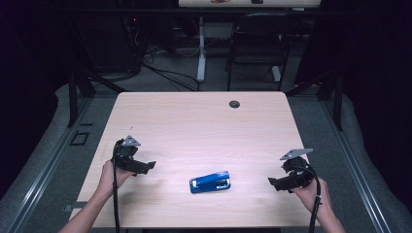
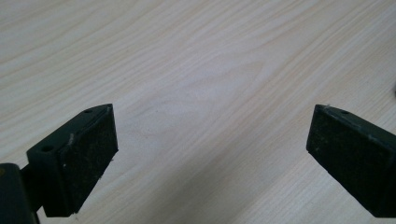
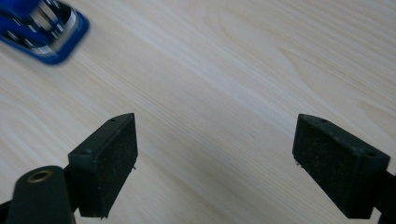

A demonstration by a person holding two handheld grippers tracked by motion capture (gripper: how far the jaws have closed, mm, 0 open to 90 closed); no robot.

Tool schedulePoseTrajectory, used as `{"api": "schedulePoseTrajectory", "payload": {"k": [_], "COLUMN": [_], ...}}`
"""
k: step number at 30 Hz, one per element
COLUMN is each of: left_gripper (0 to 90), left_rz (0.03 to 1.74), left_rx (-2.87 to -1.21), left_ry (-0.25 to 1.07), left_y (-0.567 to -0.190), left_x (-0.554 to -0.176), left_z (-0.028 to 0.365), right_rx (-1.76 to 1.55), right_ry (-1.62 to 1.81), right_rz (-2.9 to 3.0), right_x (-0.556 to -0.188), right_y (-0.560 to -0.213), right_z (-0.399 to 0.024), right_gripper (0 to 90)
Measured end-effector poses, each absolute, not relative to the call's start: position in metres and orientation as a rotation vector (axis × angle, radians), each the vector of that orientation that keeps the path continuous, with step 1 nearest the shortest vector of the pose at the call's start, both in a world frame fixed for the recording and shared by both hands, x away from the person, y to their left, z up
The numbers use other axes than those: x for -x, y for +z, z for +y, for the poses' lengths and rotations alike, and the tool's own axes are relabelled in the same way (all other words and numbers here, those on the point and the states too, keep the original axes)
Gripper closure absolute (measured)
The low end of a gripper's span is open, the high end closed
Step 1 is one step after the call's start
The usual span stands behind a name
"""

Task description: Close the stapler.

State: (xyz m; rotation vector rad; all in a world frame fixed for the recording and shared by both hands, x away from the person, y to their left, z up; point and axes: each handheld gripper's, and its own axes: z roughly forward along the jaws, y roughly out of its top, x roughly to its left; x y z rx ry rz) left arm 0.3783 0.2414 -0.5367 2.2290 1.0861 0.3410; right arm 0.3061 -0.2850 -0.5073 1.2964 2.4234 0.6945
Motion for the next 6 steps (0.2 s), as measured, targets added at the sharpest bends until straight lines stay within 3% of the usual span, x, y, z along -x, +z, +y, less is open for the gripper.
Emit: {"api": "schedulePoseTrajectory", "payload": {"k": [6], "left_gripper": [1.4], "left_rz": [1.090], "left_rx": [-2.247], "left_ry": [0.330], "left_y": [-0.541], "left_x": [-0.380], "left_z": [0.241], "right_rx": [-1.191], "right_ry": [0.476], "right_rz": [2.516], "right_x": [-0.307], "right_y": [-0.521], "right_z": [-0.271], "right_gripper": [13.0]}}
